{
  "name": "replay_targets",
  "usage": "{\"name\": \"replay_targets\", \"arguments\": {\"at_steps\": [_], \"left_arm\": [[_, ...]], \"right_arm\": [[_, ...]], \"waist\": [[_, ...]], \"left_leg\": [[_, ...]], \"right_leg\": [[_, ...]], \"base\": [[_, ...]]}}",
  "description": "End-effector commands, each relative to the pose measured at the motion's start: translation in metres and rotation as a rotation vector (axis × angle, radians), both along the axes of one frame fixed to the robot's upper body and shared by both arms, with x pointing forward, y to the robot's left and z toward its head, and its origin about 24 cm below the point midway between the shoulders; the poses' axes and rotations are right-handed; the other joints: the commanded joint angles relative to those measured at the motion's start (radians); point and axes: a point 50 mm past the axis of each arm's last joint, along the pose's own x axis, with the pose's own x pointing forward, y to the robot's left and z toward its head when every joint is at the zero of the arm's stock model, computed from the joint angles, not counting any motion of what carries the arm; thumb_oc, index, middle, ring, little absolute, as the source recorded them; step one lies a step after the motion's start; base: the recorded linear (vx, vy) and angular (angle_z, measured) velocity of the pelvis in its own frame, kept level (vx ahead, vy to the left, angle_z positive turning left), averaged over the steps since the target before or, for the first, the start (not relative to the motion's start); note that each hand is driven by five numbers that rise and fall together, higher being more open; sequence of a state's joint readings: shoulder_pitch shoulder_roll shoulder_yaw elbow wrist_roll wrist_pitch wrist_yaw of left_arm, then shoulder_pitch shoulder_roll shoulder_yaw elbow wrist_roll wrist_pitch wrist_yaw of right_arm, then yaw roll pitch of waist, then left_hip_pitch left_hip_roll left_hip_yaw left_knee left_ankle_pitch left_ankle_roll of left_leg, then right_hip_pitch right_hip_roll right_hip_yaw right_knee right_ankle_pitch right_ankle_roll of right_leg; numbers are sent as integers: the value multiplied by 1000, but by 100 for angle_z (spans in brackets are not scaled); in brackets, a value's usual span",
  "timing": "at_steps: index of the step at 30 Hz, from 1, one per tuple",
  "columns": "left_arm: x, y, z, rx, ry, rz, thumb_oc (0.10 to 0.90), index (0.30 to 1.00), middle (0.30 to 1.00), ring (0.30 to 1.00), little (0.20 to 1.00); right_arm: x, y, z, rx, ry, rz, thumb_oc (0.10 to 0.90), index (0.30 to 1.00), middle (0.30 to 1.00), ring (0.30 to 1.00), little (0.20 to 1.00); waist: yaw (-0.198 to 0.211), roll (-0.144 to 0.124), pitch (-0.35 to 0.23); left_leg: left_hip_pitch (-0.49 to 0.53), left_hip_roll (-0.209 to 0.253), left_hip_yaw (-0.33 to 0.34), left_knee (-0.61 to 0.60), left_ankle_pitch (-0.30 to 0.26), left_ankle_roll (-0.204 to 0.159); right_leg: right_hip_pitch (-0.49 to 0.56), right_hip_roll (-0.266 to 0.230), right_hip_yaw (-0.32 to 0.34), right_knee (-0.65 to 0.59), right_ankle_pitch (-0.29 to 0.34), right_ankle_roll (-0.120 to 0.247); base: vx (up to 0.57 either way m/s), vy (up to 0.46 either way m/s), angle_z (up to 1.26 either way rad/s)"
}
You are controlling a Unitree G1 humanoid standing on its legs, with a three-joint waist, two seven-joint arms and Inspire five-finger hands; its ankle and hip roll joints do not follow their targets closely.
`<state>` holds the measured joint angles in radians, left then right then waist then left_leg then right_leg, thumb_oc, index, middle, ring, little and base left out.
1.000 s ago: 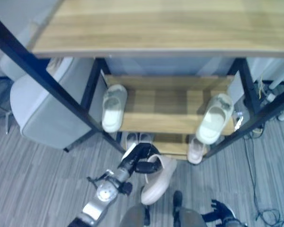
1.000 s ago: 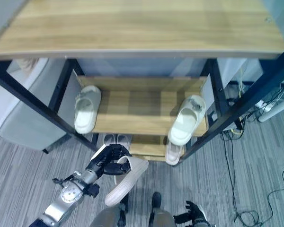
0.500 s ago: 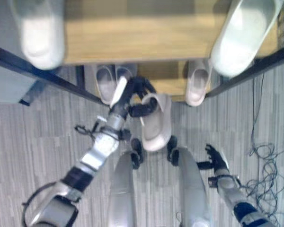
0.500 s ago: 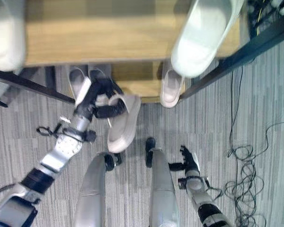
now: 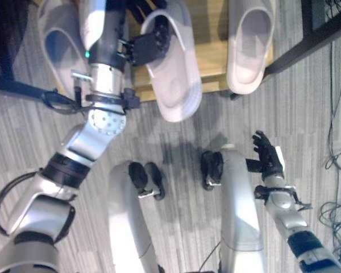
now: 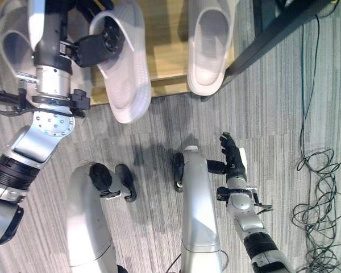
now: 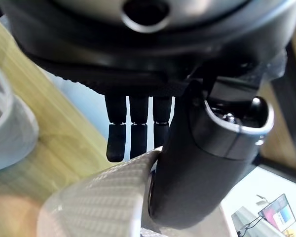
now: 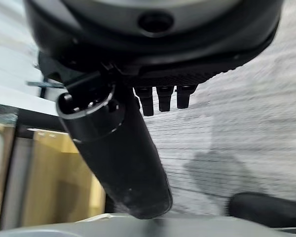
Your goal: Arrange the slippers neatly on the shoe rack.
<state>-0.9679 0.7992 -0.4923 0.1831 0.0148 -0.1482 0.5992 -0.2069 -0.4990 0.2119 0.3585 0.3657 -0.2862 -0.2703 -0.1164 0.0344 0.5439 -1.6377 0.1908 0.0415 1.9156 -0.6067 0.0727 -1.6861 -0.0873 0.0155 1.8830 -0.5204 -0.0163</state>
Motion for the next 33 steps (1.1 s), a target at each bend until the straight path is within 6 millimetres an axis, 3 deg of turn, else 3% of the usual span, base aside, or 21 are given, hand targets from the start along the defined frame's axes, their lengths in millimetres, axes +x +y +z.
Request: {"name": "replay_targets", "arguments": {"at_steps": [1,8,21,22,23,28,33], "left_arm": [[-22,-11,67,-6,-320,-7,400,300,300,300,300],[-7,-4,70,32,-283,75,400,300,300,300,300],[20,-1,91,222,-211,267,400,300,300,300,300],[21,0,92,232,-207,278,466,399,399,399,399],[22,-3,97,251,-206,284,800,900,900,900,900],[22,-18,106,343,-210,270,800,900,900,900,900],[21,-23,98,342,-212,234,800,900,900,900,900]], "right_arm": [[-21,2,31,25,-207,45,800,900,900,900,900],[-43,-2,33,24,-221,60,800,900,900,900,900],[-46,0,61,83,-332,153,800,900,900,900,900],[-47,1,61,80,-334,157,800,900,900,900,900],[-46,0,65,74,-347,159,800,900,900,900,900],[-44,0,66,56,-343,177,800,900,900,900,900],[-47,-2,64,56,-328,183,800,900,900,900,900]], "waist": [[-41,2,-24],[-83,-14,-24],[-144,-64,-24],[-147,-64,-24],[-154,-65,-24],[-156,-68,-24],[-145,-75,-24]], "left_leg": [[68,2,-117,65,-123,-15],[68,10,-140,243,-182,-14],[68,28,-84,326,-202,-9],[68,26,-81,328,-203,-10],[68,19,-75,318,-205,-10],[68,1,-64,318,-206,-15],[68,-4,-65,333,-210,-22]], "right_leg": [[116,-39,40,58,-120,62],[116,-51,94,243,-201,71],[116,-87,136,317,-247,88],[116,-87,139,318,-247,87],[116,-92,145,314,-253,85],[116,-101,151,316,-254,82],[116,-95,156,334,-250,80]], "base": [[137,35,-3],[72,45,-3],[-12,32,-7],[0,0,0],[0,0,0],[-3,11,2],[0,11,3]]}}
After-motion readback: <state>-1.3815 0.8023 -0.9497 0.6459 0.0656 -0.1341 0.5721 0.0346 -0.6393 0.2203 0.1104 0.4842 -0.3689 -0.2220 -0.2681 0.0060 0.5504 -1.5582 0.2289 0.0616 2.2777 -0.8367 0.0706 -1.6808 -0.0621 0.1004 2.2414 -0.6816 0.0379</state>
